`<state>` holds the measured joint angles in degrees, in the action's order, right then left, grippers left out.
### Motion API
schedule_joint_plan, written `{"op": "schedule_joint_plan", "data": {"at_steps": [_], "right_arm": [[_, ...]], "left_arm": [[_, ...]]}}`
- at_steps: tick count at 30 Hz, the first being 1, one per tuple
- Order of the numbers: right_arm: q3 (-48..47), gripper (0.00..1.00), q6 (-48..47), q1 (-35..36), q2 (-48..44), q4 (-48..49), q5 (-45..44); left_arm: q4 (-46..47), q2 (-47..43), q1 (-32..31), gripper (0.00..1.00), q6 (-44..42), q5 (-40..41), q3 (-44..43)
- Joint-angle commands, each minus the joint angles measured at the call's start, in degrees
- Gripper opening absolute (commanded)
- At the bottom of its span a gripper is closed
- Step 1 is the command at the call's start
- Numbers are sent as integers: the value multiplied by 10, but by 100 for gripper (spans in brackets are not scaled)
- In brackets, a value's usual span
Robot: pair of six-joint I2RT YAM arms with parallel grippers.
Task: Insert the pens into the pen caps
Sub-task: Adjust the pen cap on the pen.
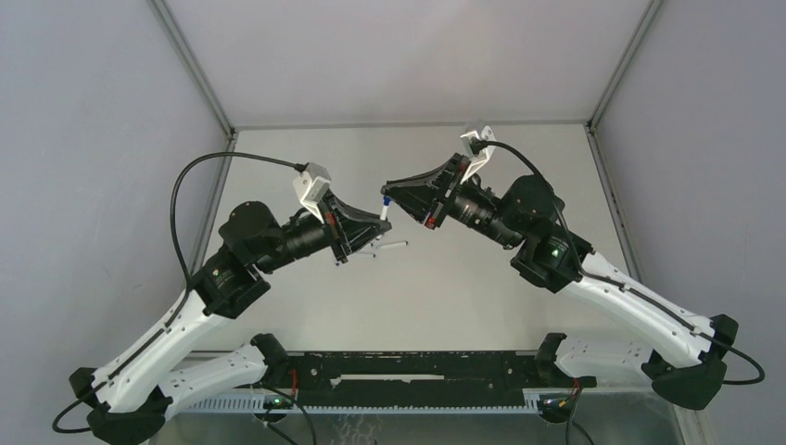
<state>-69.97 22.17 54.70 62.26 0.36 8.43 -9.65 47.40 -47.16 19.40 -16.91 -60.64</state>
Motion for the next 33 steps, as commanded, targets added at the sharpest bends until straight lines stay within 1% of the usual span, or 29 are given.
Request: {"op": "schedule_joint_plan", "data": {"at_steps": [1, 4, 7, 12, 18, 21, 23, 26, 32, 33], "right_arm": [[57, 0, 1, 48, 35, -123, 81], [68, 0, 0, 66, 50, -124, 85], [100, 0, 12, 84, 60, -97, 92], [137, 0, 2, 123, 80, -110, 73], [209, 0, 19, 135, 73, -93, 72], [223, 0, 13, 148, 82, -101, 64], [223, 0, 12, 148, 78, -95, 56], [204, 0, 11, 129, 58, -63, 38], [102, 0, -12, 76, 56, -32, 39], [86, 2, -13, 68, 56, -27, 39]], "left_arm": [[230, -23, 42, 0, -4, 70, -34], [258, -28, 51, 0, -9, 69, -37], [266, -29, 58, 0, -21, 70, -49], [271, -32, 78, 0, -33, 66, -71], [276, -38, 105, 0, -37, 66, -81], [275, -37, 116, 0, -36, 62, -87], [272, -35, 121, 0, -33, 51, -89], [265, -26, 120, 0, -17, 15, -83], [264, -18, 120, 0, 18, -51, -39], [258, -18, 119, 0, 18, -60, -33]]}}
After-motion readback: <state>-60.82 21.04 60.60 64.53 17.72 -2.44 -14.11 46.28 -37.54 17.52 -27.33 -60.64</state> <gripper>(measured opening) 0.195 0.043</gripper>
